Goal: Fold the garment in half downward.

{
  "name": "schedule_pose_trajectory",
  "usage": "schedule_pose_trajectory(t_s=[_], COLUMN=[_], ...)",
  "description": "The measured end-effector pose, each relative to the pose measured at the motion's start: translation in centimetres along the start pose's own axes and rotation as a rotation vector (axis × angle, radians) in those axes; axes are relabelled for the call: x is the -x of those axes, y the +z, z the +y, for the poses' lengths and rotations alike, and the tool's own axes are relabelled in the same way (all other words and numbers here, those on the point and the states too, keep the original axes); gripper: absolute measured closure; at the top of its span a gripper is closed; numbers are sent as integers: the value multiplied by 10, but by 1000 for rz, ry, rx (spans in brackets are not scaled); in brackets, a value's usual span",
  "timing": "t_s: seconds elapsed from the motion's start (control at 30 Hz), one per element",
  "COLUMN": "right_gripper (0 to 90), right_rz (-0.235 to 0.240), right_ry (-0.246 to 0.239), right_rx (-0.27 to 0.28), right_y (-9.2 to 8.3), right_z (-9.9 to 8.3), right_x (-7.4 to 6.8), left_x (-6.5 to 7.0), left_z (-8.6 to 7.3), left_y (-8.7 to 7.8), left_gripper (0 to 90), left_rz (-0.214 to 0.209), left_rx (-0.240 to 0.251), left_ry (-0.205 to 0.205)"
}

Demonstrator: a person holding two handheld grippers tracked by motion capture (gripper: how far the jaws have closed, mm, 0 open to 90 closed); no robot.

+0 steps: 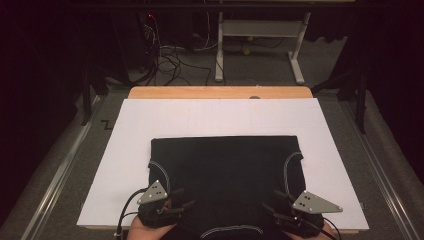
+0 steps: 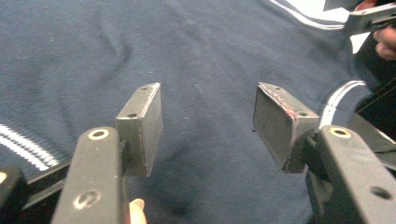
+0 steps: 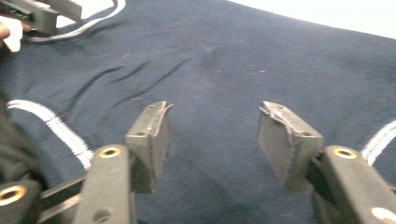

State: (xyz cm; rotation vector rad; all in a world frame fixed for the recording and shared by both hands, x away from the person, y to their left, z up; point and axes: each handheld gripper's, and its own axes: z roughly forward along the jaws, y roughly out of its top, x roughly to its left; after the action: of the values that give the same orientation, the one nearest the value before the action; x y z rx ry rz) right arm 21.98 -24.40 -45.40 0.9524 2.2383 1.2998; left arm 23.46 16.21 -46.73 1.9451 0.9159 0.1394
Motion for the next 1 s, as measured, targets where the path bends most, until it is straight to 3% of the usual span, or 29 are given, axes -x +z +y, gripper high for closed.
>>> schedule_pose_trajectory(t_s=[0.13,0.33,0.5,0.6,0.77,1.0], right_gripper=[346,277,221,179,160,100], right_rz=[-51,-98,-109,-113,-119,-143], right_ry=[6,35,51,49,66,64], right_rx=[15,30,45,40,51,63], right_y=[1,8,12,16,20,26], right_z=[1,3,7,9,16,27], right_x=[7,21,29,32,39,45], left_x=[-11,-27,-46,-59,-70,-85], left_z=[1,6,12,17,23,32], left_y=[-2,-10,-14,-14,-14,-13], left_gripper=[329,270,228,189,130,117], left_rz=[7,43,59,58,105,151], left_rx=[1,40,70,93,99,97], left_ry=[-29,-32,-42,-71,-59,-48])
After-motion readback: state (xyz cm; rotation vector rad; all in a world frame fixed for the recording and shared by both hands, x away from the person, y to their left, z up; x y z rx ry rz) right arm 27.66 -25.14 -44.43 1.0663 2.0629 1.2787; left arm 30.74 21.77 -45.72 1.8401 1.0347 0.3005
